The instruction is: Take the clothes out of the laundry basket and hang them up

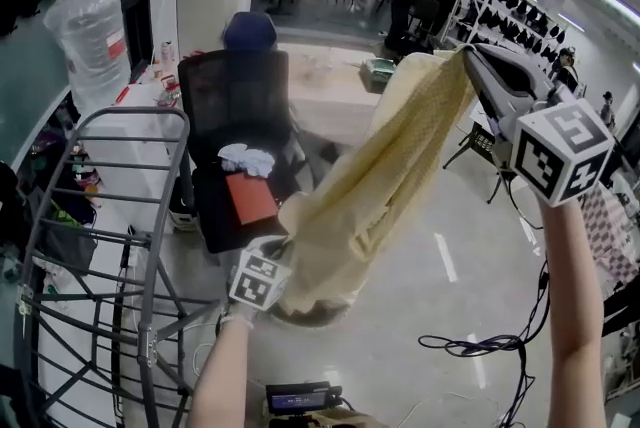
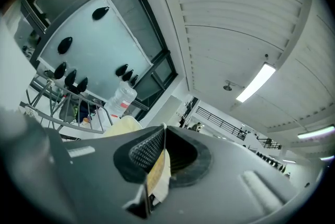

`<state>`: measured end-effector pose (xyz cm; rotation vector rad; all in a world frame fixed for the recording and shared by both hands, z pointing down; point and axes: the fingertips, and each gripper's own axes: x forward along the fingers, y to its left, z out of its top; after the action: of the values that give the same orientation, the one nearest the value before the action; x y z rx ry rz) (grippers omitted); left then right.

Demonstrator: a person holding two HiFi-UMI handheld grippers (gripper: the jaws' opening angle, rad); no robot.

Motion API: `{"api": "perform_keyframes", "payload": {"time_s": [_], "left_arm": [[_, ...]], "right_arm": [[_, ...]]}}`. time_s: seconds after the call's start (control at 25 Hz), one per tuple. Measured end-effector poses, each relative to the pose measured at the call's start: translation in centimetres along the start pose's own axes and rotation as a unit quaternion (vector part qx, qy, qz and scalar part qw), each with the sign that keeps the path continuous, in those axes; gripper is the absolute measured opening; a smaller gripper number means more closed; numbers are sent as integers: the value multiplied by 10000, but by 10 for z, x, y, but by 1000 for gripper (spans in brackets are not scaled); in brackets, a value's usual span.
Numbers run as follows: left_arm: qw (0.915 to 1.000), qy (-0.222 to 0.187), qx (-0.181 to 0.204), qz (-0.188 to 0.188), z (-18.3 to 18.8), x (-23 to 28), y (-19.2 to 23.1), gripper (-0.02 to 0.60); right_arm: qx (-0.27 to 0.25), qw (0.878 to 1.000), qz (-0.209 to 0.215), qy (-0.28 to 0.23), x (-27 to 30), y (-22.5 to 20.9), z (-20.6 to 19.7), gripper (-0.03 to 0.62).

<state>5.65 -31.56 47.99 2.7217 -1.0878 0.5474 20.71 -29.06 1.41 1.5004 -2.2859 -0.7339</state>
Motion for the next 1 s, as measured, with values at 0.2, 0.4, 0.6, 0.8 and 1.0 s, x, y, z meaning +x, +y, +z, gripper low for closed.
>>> {"api": "perform_keyframes", "payload": {"time_s": [0.2, 0.4, 0.6, 0.8, 1.0], "left_arm": [[9989, -362, -111, 288, 21, -37, 12, 0], [9971, -426, 156, 608, 43, -82, 13, 0], [9933, -615, 277, 942, 60, -134, 11, 0], [9871, -831, 409, 1304, 83, -180, -1, 0], [9709, -863, 548, 2164, 95, -236, -8, 0]], "right_arm": [[100, 9995, -155, 272, -16, -2, -38, 15], [428, 9983, -176, 355, -27, 12, -66, 15], [816, 9959, -184, 343, -37, 30, -91, 15], [1226, 9922, -126, 210, -49, 32, -110, 15], [1418, 9887, 474, -121, -38, 52, -120, 15]]}}
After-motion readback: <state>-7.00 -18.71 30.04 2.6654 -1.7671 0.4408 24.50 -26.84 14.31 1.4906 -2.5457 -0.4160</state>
